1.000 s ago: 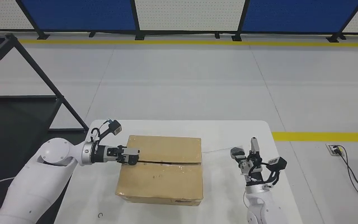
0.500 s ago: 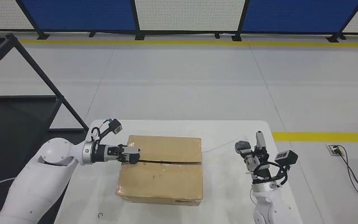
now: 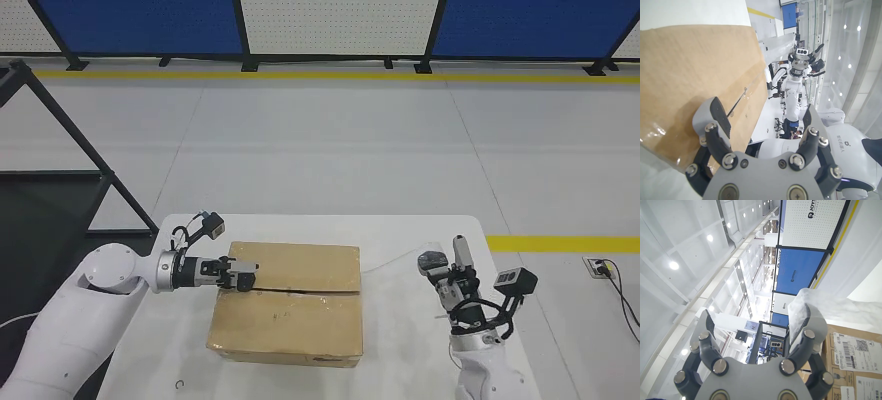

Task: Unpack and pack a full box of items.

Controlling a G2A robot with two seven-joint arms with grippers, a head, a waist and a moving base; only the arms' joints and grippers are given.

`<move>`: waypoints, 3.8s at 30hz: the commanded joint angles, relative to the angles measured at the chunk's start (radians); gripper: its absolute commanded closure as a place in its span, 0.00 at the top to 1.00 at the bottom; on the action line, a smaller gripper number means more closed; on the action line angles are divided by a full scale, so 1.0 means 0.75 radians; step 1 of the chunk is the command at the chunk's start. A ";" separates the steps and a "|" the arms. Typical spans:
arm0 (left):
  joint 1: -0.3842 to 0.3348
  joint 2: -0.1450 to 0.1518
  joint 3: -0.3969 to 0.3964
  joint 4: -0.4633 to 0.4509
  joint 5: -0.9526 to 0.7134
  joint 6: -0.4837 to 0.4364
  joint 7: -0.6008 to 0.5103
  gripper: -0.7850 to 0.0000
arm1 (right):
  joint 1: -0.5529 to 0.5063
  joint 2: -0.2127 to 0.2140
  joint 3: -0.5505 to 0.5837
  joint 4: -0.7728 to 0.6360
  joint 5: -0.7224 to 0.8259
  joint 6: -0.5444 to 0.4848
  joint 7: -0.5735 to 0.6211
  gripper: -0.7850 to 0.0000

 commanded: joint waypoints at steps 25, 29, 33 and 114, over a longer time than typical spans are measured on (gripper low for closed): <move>0.017 -0.028 -0.035 0.031 0.001 -0.012 -0.041 1.00 | 0.058 -0.026 -0.237 -0.158 -0.373 0.143 0.003 1.00; 0.022 -0.031 -0.043 0.031 -0.003 -0.016 -0.045 1.00 | 0.083 -0.032 -0.279 -0.157 -0.410 0.166 0.012 1.00; 0.027 -0.034 -0.054 0.029 -0.012 -0.021 -0.050 1.00 | 0.108 -0.039 -0.315 -0.149 -0.449 0.190 0.014 1.00; 0.128 -0.034 -0.277 0.082 -0.047 -0.024 -0.109 1.00 | 0.453 -0.242 -0.771 0.397 -0.787 0.372 0.069 1.00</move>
